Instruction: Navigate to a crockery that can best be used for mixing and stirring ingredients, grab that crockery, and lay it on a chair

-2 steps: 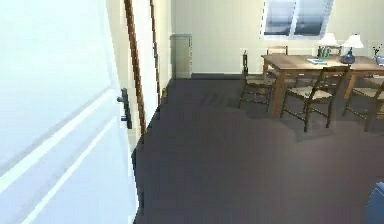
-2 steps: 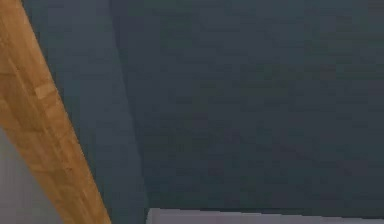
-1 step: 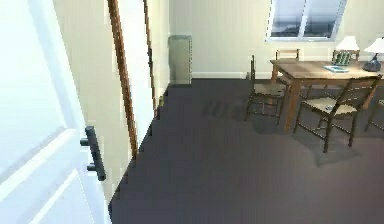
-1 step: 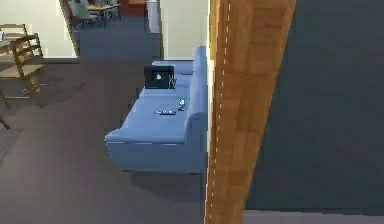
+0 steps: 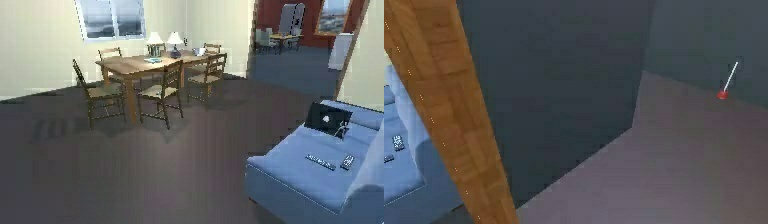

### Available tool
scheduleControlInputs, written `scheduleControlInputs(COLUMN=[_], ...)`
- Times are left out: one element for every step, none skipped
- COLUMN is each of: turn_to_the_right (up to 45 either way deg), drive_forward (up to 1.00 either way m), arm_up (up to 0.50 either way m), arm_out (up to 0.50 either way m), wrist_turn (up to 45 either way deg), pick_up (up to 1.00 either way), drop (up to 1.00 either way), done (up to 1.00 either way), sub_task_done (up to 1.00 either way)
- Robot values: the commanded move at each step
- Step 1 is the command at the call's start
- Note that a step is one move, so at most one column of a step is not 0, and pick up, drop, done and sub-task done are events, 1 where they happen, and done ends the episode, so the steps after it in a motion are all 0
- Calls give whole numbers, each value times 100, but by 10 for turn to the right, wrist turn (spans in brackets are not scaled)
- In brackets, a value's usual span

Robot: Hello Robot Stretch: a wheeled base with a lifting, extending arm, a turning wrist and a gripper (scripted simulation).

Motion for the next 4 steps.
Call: scheduleControlInputs(turn_to_the_right=[0,60,0,90], drive_forward=[100,0,40,0], arm_up=[0,0,0,0], arm_out=[0,0,0,0], wrist_turn=[0,0,0,0], pick_up=[0,0,0,0], drop=[0,0,0,0], done=[0,0,0,0], sub_task_done=[0,0,0,0])
